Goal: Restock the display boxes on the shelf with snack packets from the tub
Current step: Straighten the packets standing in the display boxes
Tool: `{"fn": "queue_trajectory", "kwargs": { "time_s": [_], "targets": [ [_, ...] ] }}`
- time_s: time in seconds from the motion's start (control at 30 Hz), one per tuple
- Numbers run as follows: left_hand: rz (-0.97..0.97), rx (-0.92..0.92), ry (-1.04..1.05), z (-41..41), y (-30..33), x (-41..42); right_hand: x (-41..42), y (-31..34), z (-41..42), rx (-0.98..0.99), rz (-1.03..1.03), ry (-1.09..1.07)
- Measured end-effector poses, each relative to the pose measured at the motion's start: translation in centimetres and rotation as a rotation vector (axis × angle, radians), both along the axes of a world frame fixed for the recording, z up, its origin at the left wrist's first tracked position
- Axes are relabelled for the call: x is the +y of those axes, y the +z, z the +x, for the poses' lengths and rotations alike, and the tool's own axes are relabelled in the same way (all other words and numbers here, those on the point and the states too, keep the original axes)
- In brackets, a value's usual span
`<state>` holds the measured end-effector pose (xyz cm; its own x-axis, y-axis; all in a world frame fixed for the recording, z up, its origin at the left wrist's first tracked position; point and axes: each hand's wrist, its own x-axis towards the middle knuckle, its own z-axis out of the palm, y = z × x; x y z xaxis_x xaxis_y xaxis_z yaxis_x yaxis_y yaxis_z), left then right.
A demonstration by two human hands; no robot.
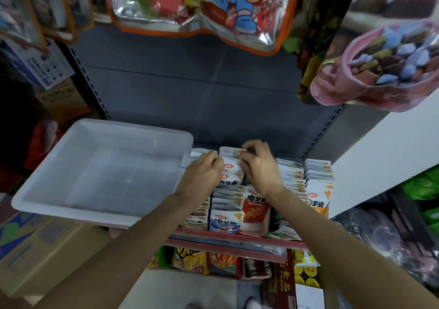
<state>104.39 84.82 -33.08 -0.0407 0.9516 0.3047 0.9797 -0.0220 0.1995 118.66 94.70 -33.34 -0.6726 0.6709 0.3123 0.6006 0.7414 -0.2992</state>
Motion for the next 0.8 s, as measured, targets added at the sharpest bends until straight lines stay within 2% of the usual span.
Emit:
{"fn": "queue_trajectory", "kwargs": {
  "time_s": [0.07, 0.2, 0.37, 0.43, 0.53, 0.67, 0.7, 0.8],
  "targets": [
    [0.018, -0.005, -0.009, 0.1, 0.0, -0.3, -0.2, 0.1, 0.3, 0.000, 0.061, 0.014],
    [-0.060, -0.037, -0.007, 0.0, 0.3, -0.6, -0.2, 0.9, 0.4, -0.292, -0.062, 0.066],
    [-0.181, -0.086, -0.001, -0.5, 0.5, -0.2, -0.3, 1.6, 0.0, -0.377, -0.080, 0.033],
    [-0.172, -0.114, 0.057, -0.4, 0.6, -0.2, -0.2, 1.8, 0.2, -0.386, -0.085, -0.002],
    [-0.177, -0.060, 0.116, -0.4, 0.7, -0.3, -0.3, 1.9, 0.4, -0.367, -0.130, -0.020],
    [-0.145, -0.064, 0.025, 0.1, 0.6, -0.3, -0.6, 1.7, 0.9, -0.010, -0.173, -0.092],
    [-0.137, -0.036, -0.002, 0.2, 0.7, -0.2, -0.8, 1.8, 1.0, 0.010, -0.184, -0.079],
    [-0.217, 0.124, -0.033, 0.3, 0.5, 0.3, -1.2, 1.5, 1.3, -0.223, -0.250, 0.058]
  ]
}}
